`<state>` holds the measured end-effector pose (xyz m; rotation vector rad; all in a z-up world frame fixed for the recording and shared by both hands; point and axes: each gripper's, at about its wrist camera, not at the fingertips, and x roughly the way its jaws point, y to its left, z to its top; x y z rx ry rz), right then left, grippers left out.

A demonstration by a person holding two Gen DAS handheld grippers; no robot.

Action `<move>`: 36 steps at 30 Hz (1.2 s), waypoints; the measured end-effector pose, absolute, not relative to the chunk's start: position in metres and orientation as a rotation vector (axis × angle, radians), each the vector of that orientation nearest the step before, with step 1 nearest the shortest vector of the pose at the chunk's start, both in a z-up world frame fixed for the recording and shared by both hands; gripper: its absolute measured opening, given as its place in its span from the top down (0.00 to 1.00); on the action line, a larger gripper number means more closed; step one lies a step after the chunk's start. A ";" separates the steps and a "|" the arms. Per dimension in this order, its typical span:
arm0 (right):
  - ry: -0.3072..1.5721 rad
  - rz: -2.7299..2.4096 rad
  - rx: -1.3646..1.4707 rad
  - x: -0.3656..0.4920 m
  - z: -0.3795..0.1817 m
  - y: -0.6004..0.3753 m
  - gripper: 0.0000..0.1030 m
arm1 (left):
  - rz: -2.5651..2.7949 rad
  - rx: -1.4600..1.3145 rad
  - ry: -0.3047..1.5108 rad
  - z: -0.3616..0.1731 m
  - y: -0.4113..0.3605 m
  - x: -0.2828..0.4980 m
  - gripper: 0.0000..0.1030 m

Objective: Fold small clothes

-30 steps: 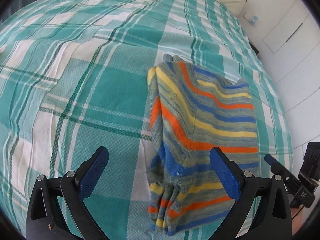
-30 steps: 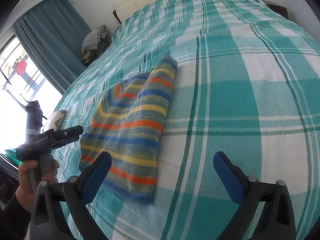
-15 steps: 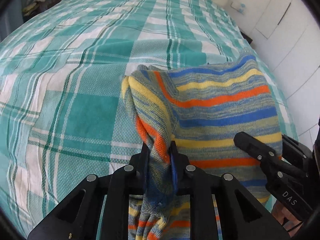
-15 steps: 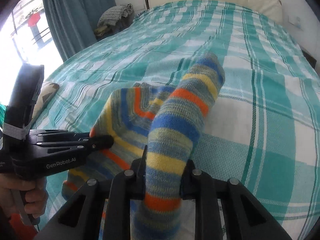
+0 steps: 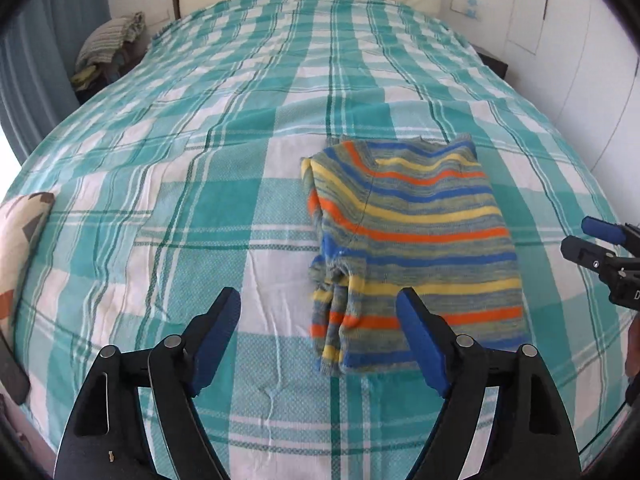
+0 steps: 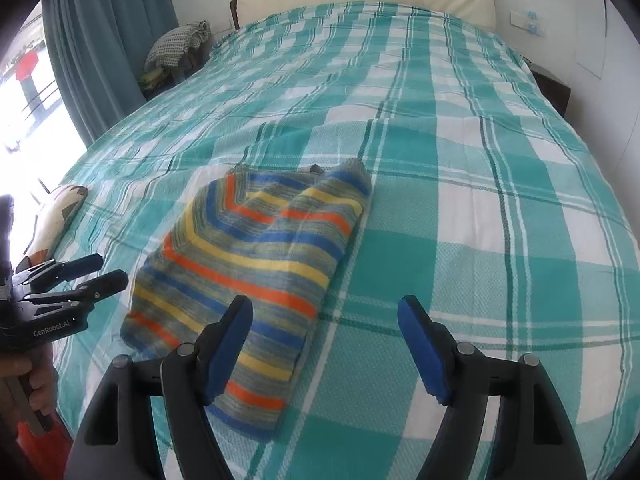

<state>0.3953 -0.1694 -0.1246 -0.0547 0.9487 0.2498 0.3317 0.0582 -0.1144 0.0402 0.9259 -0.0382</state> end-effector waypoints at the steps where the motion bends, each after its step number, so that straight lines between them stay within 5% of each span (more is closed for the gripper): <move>1: 0.954 0.247 -0.073 0.378 -0.121 -0.174 0.17 | -0.017 0.076 0.899 -0.108 0.055 0.312 0.07; 4: 0.976 0.203 -0.106 0.330 -0.109 -0.181 0.08 | 0.051 0.153 0.829 -0.084 0.043 0.258 0.02; 16: 0.946 0.226 -0.058 0.168 -0.052 -0.190 0.06 | 0.127 0.120 0.845 -0.020 0.014 0.122 0.01; 36: 0.922 0.240 -0.162 0.052 0.006 -0.165 0.06 | 0.114 0.127 0.921 0.014 0.004 0.023 0.01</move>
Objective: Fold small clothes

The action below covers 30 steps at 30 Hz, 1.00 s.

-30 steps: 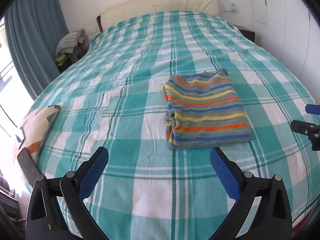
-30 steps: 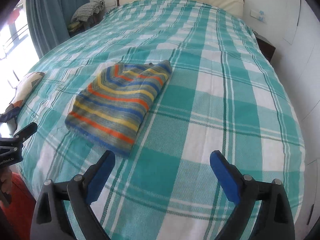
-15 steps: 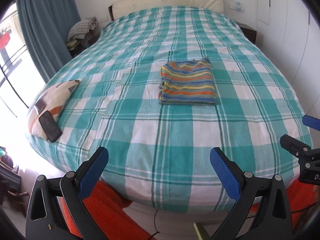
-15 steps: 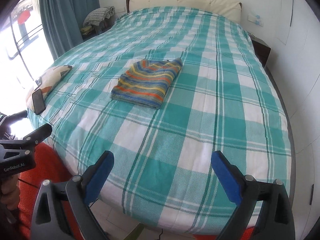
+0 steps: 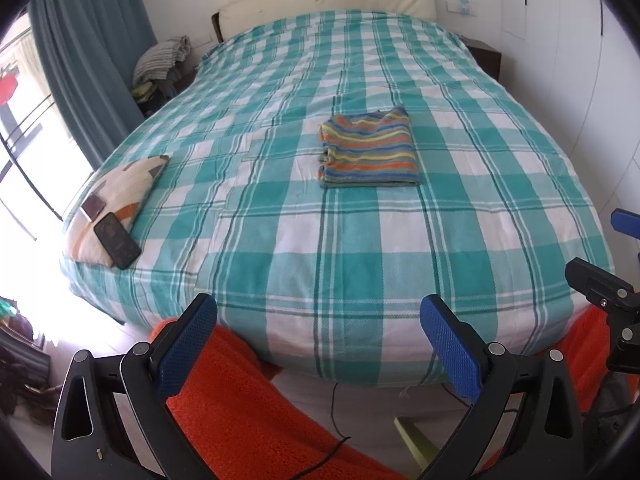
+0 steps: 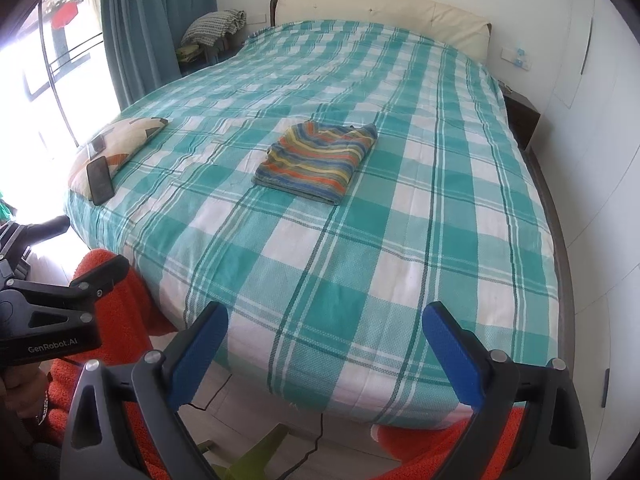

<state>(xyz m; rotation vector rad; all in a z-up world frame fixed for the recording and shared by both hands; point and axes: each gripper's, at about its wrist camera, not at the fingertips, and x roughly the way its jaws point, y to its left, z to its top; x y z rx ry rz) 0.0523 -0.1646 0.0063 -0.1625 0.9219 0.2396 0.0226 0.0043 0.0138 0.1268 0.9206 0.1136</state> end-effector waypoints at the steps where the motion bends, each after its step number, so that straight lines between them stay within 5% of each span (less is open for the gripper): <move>1: 0.920 0.230 -0.169 0.048 0.009 -0.164 0.06 | 0.118 0.126 0.917 0.016 0.007 0.018 0.01; 30: 0.804 0.071 -0.157 -0.032 0.051 -0.192 0.06 | 0.178 0.072 0.865 0.051 0.032 -0.038 0.01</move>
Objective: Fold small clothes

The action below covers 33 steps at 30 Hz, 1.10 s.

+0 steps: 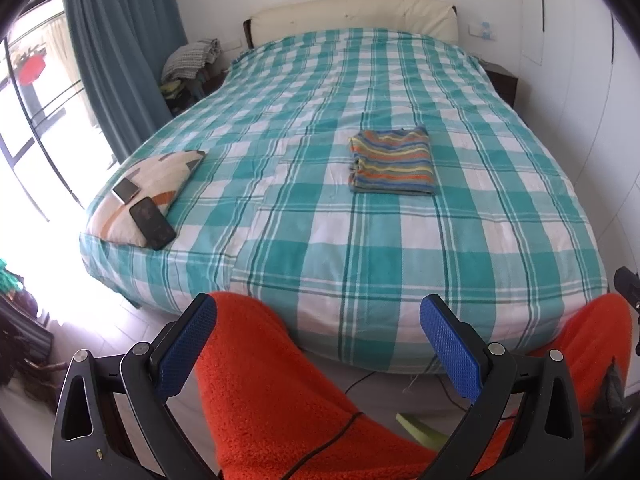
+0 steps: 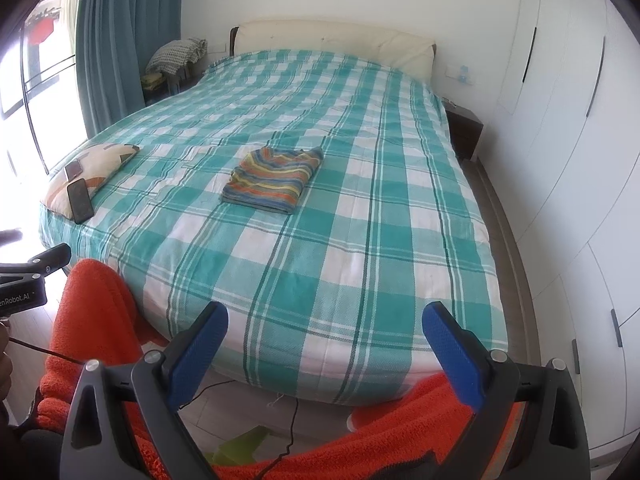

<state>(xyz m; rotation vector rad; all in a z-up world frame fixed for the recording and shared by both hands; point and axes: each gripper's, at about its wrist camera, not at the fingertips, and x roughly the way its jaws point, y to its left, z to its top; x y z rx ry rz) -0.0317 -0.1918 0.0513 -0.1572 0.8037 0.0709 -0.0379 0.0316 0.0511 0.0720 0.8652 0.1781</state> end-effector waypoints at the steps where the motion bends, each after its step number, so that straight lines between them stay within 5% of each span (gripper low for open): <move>1: 0.800 0.071 -0.160 -0.033 0.052 -0.191 0.06 | 0.176 0.073 0.862 0.052 0.031 -0.039 0.01; 33: 0.759 0.073 -0.148 -0.034 0.072 -0.198 0.06 | 0.140 0.088 0.834 0.070 0.021 -0.038 0.01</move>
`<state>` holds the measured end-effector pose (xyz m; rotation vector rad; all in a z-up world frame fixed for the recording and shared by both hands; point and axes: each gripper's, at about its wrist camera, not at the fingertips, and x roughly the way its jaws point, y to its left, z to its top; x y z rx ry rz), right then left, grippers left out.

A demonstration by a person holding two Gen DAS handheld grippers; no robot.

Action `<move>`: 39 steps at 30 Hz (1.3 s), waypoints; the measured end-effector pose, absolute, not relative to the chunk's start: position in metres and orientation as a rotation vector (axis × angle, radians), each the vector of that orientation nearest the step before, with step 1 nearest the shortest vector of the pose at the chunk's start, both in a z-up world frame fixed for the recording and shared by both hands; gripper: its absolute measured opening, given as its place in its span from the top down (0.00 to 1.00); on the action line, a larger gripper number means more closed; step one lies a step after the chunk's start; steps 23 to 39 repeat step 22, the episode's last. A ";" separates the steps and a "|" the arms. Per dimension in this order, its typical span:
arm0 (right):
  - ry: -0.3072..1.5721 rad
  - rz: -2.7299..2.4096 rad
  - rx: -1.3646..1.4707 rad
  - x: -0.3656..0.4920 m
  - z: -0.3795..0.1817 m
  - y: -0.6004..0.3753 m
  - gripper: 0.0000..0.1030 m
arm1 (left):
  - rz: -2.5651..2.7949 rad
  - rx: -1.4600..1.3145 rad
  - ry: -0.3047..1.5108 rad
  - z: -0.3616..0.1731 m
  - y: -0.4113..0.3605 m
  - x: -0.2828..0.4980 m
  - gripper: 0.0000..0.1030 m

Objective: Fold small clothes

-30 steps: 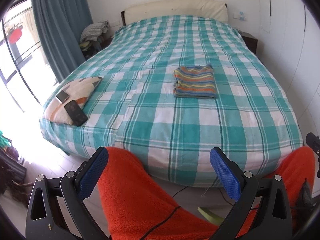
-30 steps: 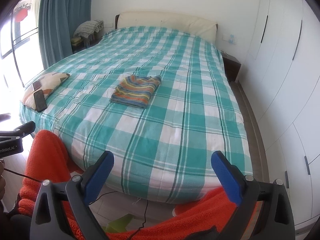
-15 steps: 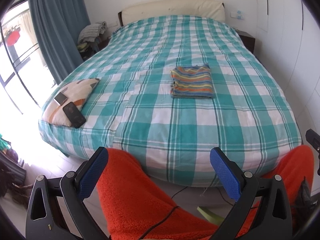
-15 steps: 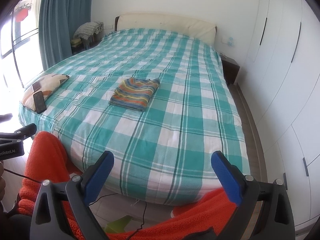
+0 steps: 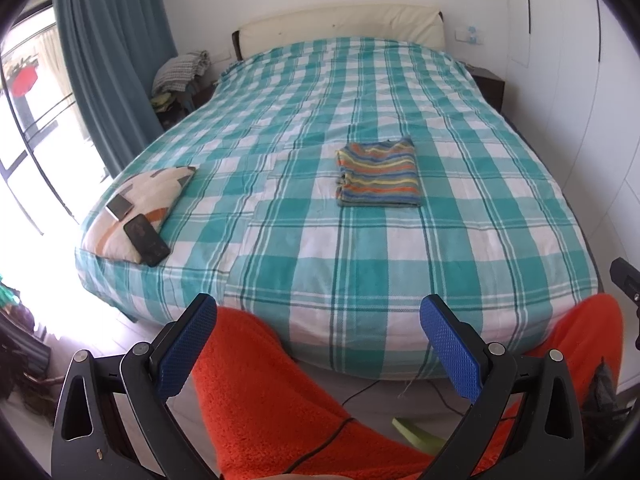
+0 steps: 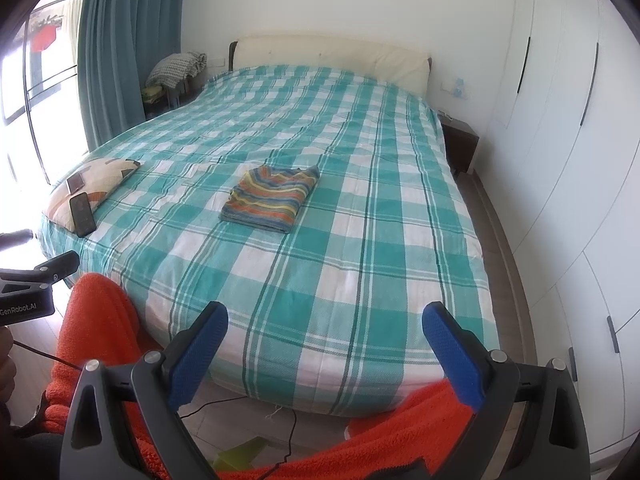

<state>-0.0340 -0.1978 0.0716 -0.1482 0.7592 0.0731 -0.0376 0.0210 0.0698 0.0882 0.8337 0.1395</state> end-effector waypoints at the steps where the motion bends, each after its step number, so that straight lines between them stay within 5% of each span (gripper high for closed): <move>1: 0.760 0.074 -0.146 -0.035 0.073 -0.198 0.06 | 0.142 0.088 0.830 0.071 0.022 -0.038 0.01; 39: 0.759 0.069 -0.130 -0.040 0.073 -0.197 0.06 | 0.139 0.100 0.797 0.074 0.018 -0.041 0.01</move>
